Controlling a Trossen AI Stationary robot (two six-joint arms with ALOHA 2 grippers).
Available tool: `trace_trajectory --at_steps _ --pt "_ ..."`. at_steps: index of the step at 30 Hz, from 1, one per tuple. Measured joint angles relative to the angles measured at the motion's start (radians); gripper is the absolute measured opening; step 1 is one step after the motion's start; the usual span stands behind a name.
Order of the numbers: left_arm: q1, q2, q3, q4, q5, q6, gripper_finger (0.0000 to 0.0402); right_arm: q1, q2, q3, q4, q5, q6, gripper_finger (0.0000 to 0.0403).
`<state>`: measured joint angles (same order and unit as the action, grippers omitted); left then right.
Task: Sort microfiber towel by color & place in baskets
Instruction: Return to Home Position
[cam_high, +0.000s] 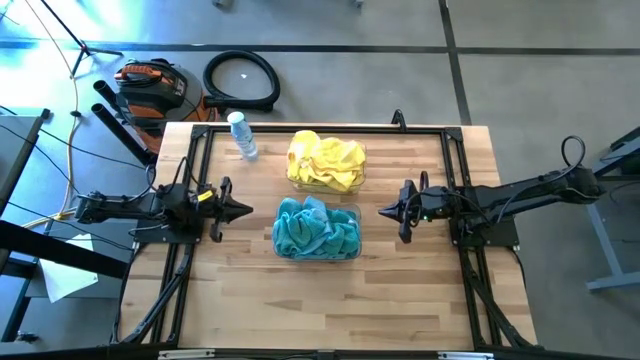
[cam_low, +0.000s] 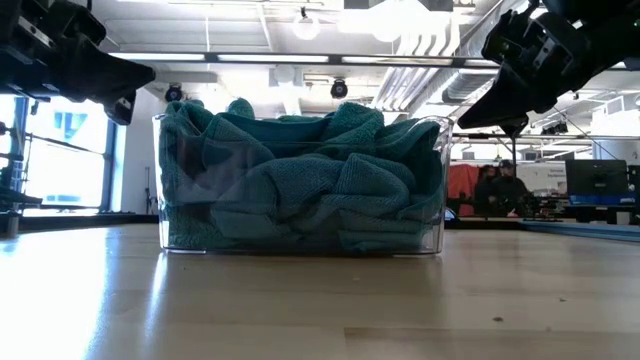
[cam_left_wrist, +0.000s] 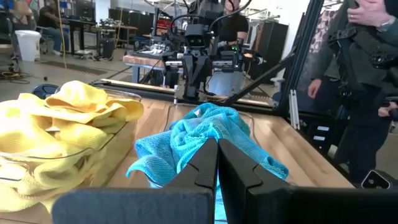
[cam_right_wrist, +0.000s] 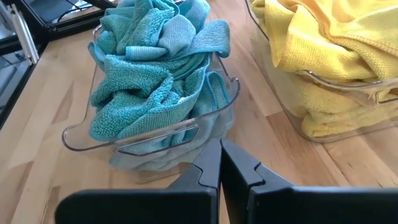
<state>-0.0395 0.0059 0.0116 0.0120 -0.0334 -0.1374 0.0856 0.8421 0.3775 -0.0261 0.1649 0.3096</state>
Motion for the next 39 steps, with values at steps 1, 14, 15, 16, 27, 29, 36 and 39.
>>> trace_trajectory --at_steps 1,14,15,16,27,29,36,39 --pt "0.0 0.0 0.0 0.0 0.0 0.0 0.0 0.0 0.0 0.0 0.0 0.0 -0.005 0.0" --pt "0.0 0.0 0.0 0.0 0.0 0.0 0.0 -0.001 0.0 0.0 0.0 -0.005 -0.12 0.0" --pt "0.0 0.0 0.0 0.0 0.0 0.0 0.0 -0.001 0.0 0.0 0.0 -0.01 -0.13 0.0" --pt "0.0 0.0 0.0 0.0 0.0 0.0 0.0 -0.001 0.0 0.001 0.0 -0.013 -0.136 0.0" --pt "0.0 0.0 0.001 0.0 0.0 0.0 0.0 -0.117 -0.102 0.001 0.065 -0.109 -0.272 0.0" --pt "0.0 0.0 0.001 0.0 0.0 0.0 0.0 -0.143 -0.17 0.001 0.072 -0.123 -0.289 0.0" --pt "0.0 0.0 0.001 0.0 0.0 0.0 0.0 -0.153 -0.327 0.001 0.037 -0.113 -0.292 0.0" --pt "0.0 0.0 0.001 0.0 0.0 0.0 0.0 -0.151 -0.347 0.001 -0.016 -0.114 -0.288 0.0"
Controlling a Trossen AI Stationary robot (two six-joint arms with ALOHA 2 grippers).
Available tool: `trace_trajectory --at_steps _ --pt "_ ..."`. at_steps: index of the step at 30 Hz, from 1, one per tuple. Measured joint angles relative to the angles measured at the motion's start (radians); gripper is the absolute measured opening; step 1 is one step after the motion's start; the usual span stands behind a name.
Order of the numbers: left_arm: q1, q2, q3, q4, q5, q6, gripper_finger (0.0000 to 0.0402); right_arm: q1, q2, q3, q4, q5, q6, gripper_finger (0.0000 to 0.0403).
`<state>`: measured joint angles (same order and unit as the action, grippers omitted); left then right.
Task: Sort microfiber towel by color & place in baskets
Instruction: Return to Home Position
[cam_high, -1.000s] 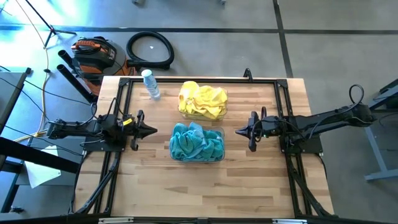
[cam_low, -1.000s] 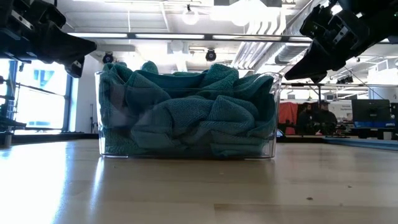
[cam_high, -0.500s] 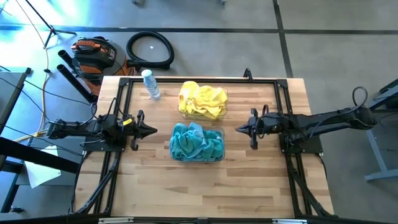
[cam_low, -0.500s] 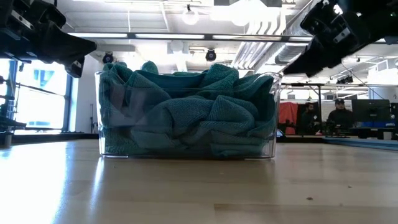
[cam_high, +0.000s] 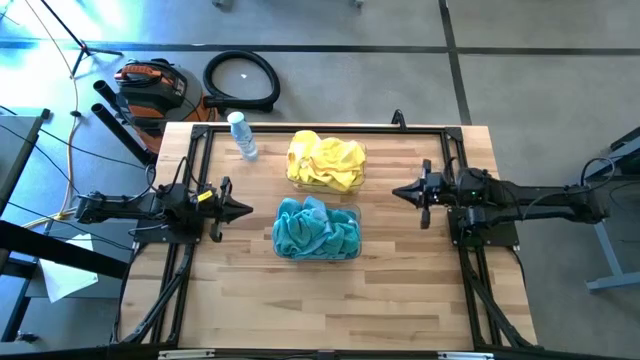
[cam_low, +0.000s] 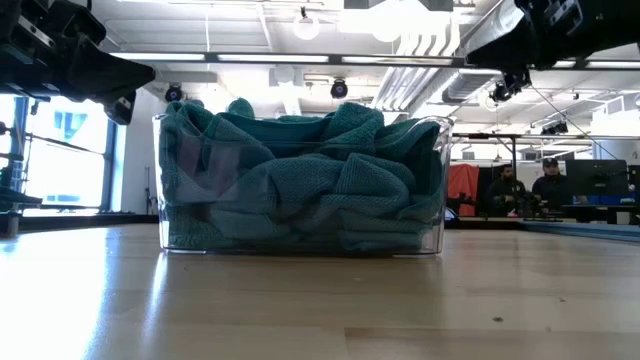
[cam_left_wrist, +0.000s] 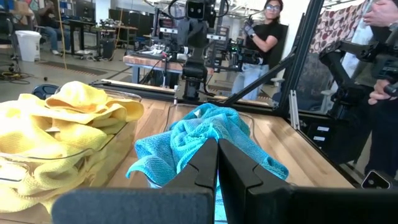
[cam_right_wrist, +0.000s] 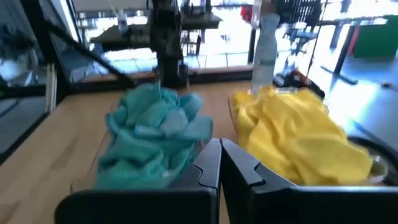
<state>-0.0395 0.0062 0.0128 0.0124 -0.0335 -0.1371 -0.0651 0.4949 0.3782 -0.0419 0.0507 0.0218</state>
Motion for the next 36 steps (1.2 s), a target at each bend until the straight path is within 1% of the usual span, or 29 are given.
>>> trace_trajectory --at_steps 3,10,21,23,26,31,36 --pt "0.0 0.0 0.0 0.0 0.0 0.0 0.0 0.015 -0.005 0.0 -0.043 -0.004 0.003 0.0" --pt "0.0 0.0 0.0 0.0 0.0 0.0 0.0 0.043 -0.027 0.0 -0.072 -0.005 -0.016 0.0" --pt "0.0 0.0 0.0 0.0 0.0 0.0 0.0 0.046 -0.132 0.0 -0.15 -0.006 -0.048 0.0" --pt "0.0 0.0 0.0 0.0 0.0 0.0 0.0 0.046 -0.149 -0.009 -0.137 -0.007 -0.049 0.0" --pt "0.0 0.0 0.0 0.0 0.0 0.0 0.0 0.046 -0.187 -0.081 -0.044 -0.006 -0.033 0.0" --pt "0.0 0.0 0.0 0.0 0.0 0.0 0.0 0.046 -0.27 -0.229 0.095 -0.005 0.045 0.0" --pt "0.0 0.0 0.0 0.0 0.0 0.0 0.0 0.046 -0.371 -0.305 0.128 0.001 0.059 0.0"
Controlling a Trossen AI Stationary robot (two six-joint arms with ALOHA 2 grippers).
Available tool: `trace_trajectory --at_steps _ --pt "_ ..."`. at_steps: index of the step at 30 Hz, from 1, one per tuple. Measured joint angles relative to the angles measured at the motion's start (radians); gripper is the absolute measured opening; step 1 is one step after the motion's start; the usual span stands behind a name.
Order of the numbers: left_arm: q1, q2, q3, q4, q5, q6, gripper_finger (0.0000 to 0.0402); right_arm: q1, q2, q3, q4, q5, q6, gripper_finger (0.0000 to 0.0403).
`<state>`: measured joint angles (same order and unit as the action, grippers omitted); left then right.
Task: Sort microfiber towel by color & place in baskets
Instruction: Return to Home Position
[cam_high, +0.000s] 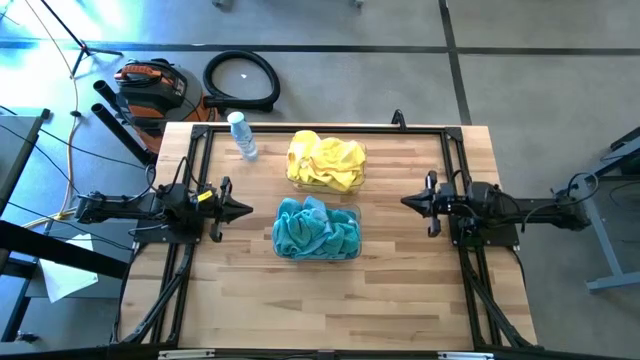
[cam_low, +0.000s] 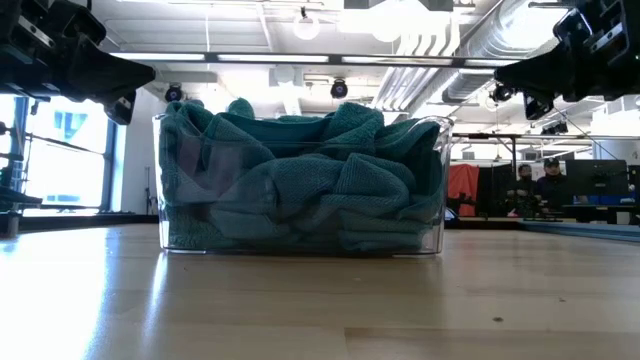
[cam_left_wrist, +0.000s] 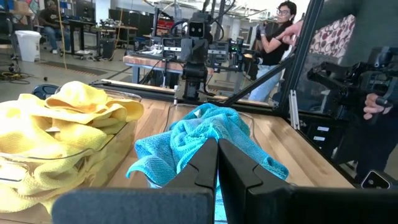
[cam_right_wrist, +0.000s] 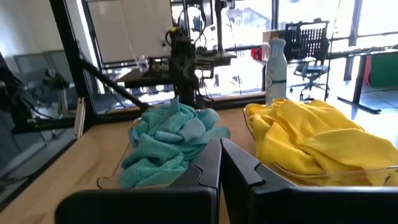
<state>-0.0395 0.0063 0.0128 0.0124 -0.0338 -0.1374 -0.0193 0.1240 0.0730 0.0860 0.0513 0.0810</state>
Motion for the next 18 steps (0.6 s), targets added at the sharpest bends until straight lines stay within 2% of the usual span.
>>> trace_trajectory --at_steps 6,18 --pt "0.0 0.0 0.0 0.0 0.0 0.0 0.0 0.0 -0.125 -0.011 -0.063 0.003 -0.01 0.0" --pt "0.0 0.0 0.0 0.0 0.0 0.0 0.0 0.001 -0.124 -0.042 -0.059 0.006 -0.035 0.0"
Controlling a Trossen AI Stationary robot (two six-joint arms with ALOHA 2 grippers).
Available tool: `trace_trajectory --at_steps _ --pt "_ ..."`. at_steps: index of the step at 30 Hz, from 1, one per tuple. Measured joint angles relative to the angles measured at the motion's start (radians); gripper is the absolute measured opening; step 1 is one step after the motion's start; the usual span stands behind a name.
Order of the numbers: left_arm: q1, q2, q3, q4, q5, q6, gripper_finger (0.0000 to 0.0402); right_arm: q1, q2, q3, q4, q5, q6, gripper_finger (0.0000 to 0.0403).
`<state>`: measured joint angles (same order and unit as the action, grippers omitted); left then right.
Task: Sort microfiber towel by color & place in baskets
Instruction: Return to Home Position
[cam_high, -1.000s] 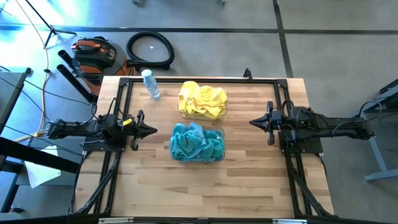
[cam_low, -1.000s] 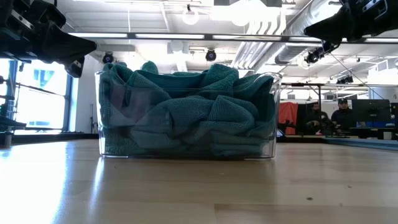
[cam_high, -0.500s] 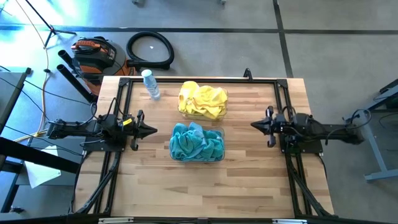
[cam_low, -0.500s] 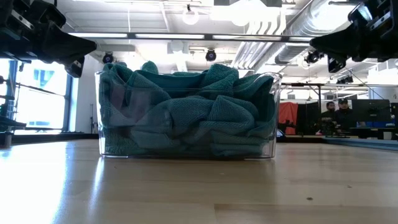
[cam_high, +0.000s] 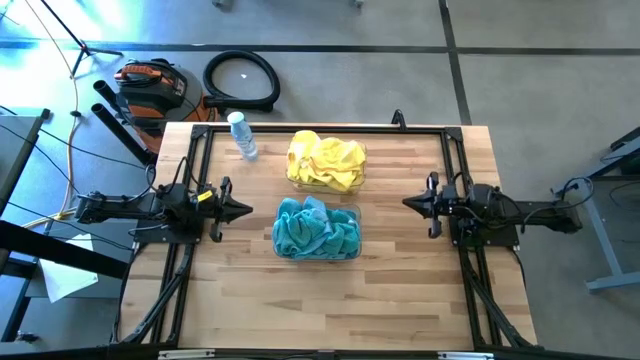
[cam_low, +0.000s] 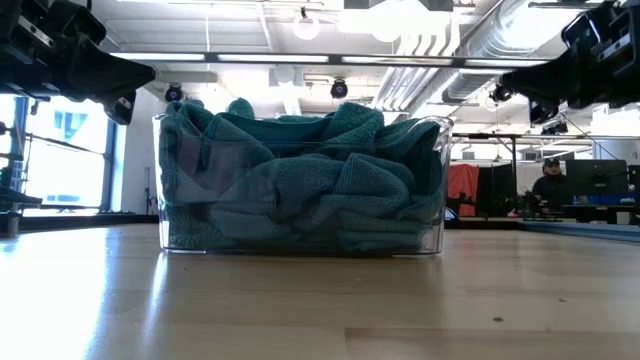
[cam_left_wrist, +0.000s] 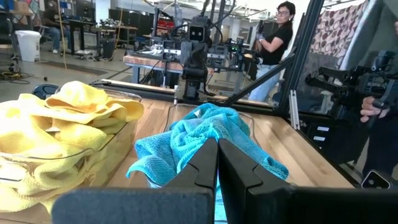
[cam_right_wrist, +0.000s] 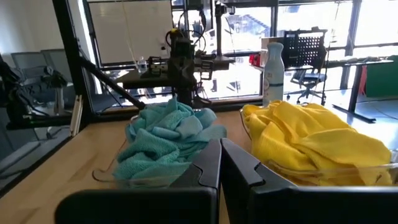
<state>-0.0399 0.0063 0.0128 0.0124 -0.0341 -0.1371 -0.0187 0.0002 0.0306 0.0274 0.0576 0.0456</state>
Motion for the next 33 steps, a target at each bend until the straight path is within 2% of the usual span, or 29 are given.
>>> trace_trajectory --at_steps 9,33 --pt "0.0 0.0 0.0 0.0 0.0 0.0 0.0 0.0 0.006 -0.02 -0.001 -0.006 -0.065 0.0" --pt "0.0 0.0 0.0 0.0 -0.001 0.0 0.0 0.0 0.006 -0.021 -0.002 -0.007 -0.046 0.0"
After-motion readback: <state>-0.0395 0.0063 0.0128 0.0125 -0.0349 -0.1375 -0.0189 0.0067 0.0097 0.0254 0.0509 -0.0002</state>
